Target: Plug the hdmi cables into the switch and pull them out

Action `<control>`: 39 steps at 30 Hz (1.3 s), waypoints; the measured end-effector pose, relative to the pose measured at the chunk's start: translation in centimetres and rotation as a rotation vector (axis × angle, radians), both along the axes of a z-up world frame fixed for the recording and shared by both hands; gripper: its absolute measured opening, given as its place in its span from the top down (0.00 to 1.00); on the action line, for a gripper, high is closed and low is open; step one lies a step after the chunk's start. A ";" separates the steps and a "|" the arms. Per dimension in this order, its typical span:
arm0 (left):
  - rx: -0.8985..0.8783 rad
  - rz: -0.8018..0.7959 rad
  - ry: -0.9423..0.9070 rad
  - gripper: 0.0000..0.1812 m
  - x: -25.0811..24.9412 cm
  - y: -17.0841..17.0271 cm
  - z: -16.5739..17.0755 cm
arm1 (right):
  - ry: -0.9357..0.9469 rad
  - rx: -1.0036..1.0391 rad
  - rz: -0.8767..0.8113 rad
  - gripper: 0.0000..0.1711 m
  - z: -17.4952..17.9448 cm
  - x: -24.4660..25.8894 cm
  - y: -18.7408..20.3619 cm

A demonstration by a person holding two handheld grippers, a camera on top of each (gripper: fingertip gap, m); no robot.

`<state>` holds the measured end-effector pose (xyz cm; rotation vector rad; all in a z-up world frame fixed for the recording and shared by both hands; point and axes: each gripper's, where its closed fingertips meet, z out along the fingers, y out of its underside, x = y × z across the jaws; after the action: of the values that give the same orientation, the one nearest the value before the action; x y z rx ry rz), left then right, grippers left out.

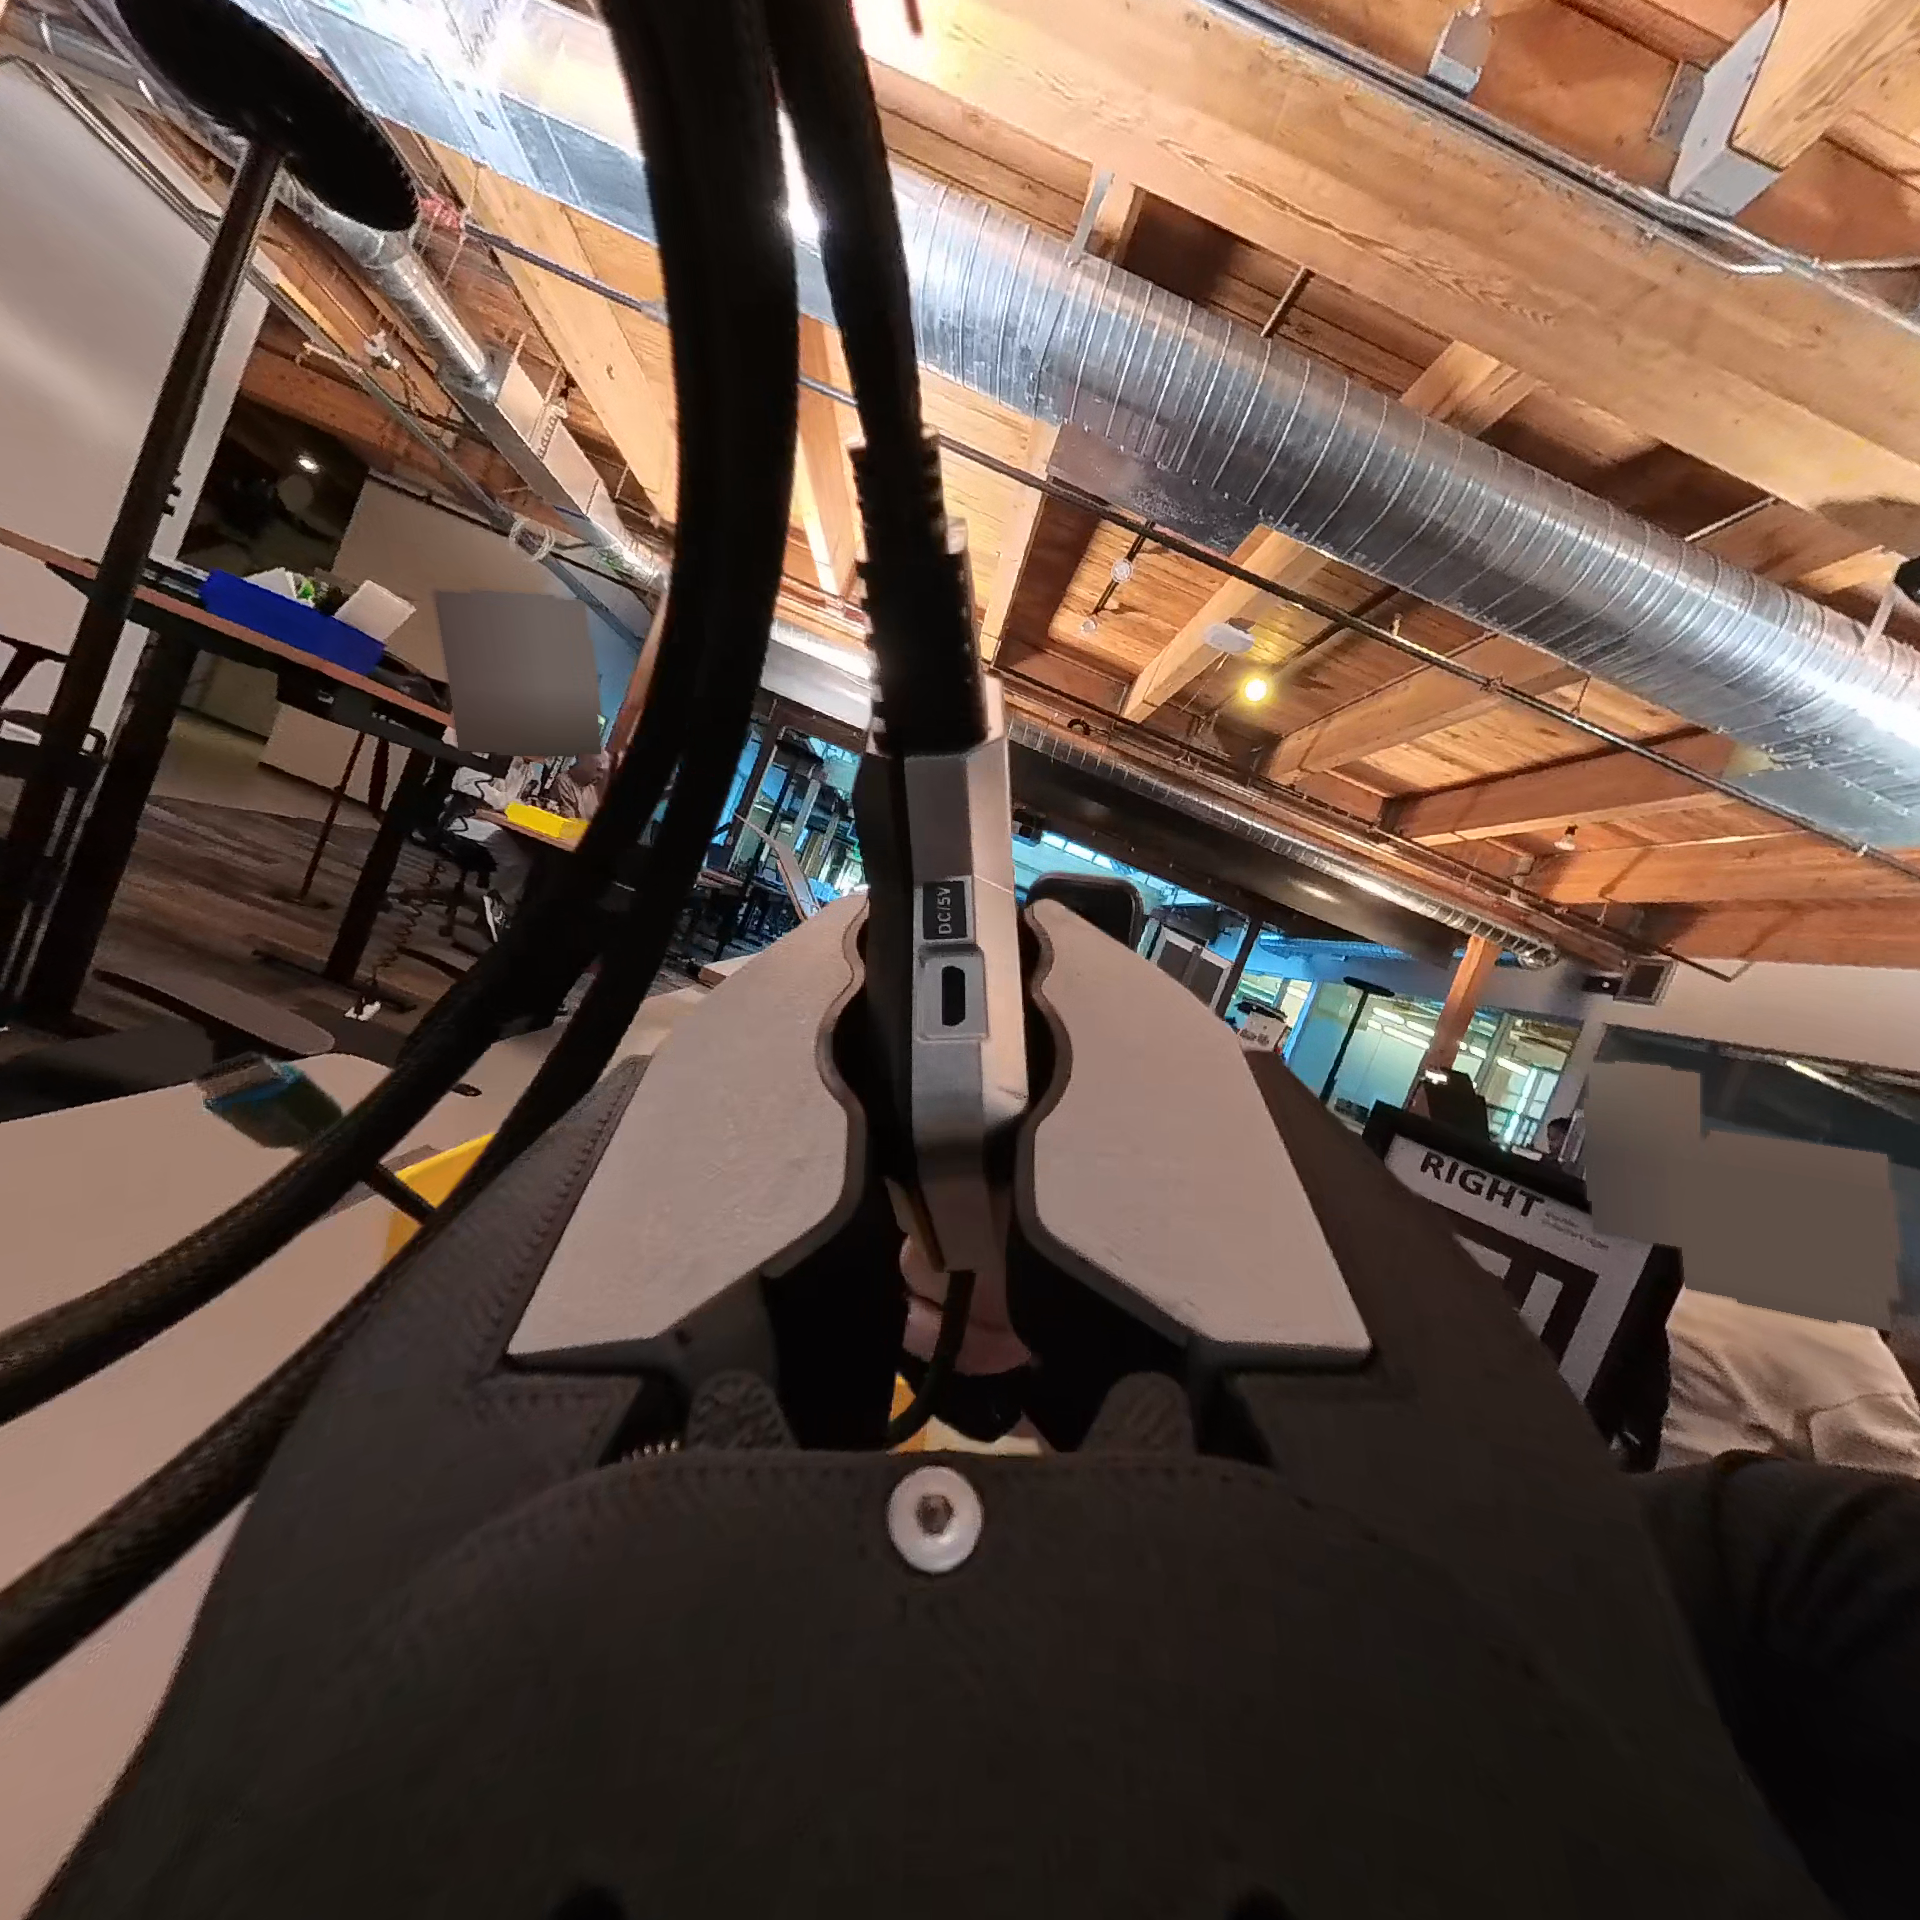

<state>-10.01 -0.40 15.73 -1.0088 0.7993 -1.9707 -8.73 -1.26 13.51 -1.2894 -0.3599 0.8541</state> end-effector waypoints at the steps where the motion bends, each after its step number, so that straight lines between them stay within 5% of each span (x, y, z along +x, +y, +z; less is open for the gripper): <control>1: 0.015 -0.002 0.000 0.88 0.0 -0.1 0.0 | -0.015 -0.016 0.014 0.92 0.0 -0.1 -0.1; 33: -0.073 0.018 -0.060 0.88 -0.5 0.3 0.6 | 0.000 -0.121 0.060 0.92 -0.1 -0.3 -0.1; 36: -0.171 0.116 -0.211 0.89 -4.9 4.5 2.5 | -0.011 -0.117 0.071 0.92 1.0 1.7 -1.2; 39: -0.088 0.160 -0.132 0.88 -7.3 6.4 3.0 | -0.051 -0.068 0.057 0.92 2.6 3.6 -2.5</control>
<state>-17.31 5.99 18.74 -0.9511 0.5470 -1.9257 -5.11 -3.77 16.13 -1.3717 -0.4128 0.8890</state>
